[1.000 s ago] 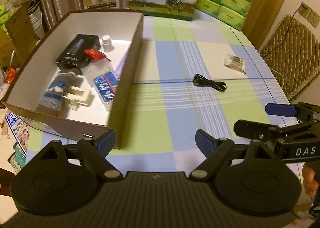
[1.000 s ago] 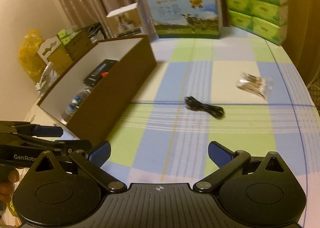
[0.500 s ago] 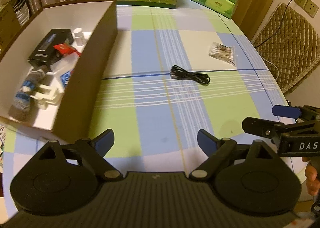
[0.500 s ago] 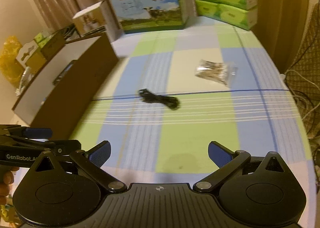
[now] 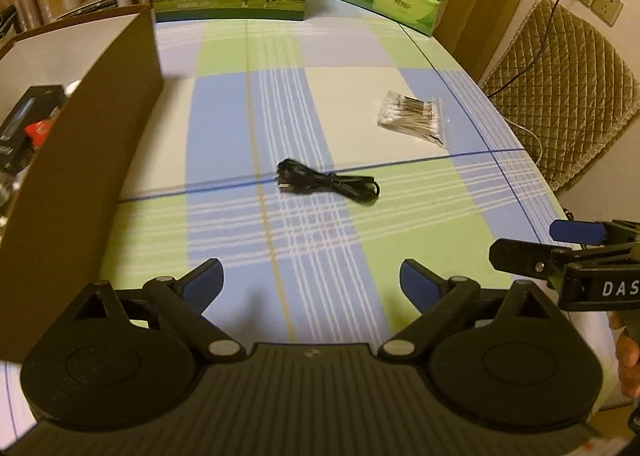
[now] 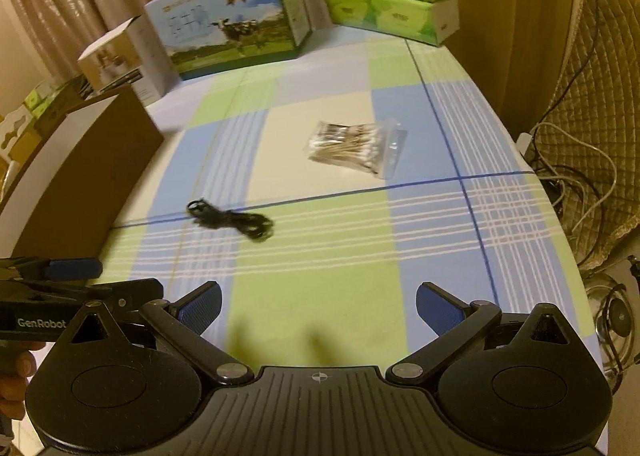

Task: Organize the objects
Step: 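Withdraw both open grippers from the box toward the cable and cotton swabs, then grasp the black USB cable with the left gripper while the right gripper grasps the cotton swab bag, then carry the black cable and cotton swab bag over the open box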

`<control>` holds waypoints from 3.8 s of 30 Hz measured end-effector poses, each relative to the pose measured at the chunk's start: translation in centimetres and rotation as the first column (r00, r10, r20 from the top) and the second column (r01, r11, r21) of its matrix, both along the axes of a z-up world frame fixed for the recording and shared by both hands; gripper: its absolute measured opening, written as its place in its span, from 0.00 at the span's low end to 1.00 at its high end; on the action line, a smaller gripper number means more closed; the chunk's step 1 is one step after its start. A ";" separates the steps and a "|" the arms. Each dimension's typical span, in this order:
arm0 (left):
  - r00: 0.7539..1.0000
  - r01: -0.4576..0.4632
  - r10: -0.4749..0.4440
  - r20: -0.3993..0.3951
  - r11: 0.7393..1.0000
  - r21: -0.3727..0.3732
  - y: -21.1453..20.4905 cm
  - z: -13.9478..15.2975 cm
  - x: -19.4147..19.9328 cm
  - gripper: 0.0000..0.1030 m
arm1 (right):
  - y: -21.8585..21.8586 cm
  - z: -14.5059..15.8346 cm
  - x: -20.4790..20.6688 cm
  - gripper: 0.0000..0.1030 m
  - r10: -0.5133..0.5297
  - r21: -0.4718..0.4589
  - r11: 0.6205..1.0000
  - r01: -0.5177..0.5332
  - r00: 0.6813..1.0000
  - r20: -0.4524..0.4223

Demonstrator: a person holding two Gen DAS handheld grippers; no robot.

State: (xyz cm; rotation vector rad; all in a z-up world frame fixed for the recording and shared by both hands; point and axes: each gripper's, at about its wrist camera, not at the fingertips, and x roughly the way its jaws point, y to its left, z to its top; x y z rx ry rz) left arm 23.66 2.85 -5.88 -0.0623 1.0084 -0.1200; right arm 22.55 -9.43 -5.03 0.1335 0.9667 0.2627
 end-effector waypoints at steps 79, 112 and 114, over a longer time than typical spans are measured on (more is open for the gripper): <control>0.995 -0.063 0.056 0.077 0.994 0.089 2.5 -5.5 11.8 0.93 | 4.0 -6.3 15.5 0.77 0.328 -0.112 0.942 -0.318 0.940 0.097; 0.994 -0.086 0.083 0.066 0.995 0.049 2.6 -3.1 3.8 0.93 | 5.8 -6.3 5.8 0.22 0.335 -0.047 0.941 -0.336 0.942 -0.027; 0.994 -0.086 0.083 0.070 0.995 0.041 2.7 -2.6 2.9 0.93 | 5.7 -5.5 5.1 0.22 0.331 -0.024 0.943 -0.331 0.944 -0.019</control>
